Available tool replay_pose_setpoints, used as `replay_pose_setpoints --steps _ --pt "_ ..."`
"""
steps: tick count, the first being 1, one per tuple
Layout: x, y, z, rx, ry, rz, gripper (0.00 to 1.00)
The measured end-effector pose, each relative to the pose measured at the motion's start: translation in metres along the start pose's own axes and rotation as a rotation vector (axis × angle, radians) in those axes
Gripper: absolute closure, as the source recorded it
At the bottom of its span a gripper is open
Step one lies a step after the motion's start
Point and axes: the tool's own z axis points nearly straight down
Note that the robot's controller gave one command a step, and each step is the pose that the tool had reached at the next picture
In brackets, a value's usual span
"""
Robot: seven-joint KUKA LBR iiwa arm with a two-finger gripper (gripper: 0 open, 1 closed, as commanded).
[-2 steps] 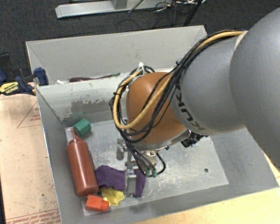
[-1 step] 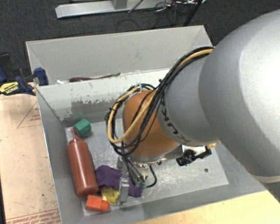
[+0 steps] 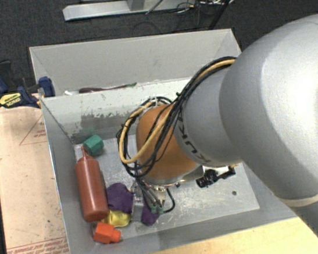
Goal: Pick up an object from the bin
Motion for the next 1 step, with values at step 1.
replay_pose_setpoints --steps 1 --pt "0.0005 -0.0002 -0.0004 0.0 -0.001 -0.004 1.0"
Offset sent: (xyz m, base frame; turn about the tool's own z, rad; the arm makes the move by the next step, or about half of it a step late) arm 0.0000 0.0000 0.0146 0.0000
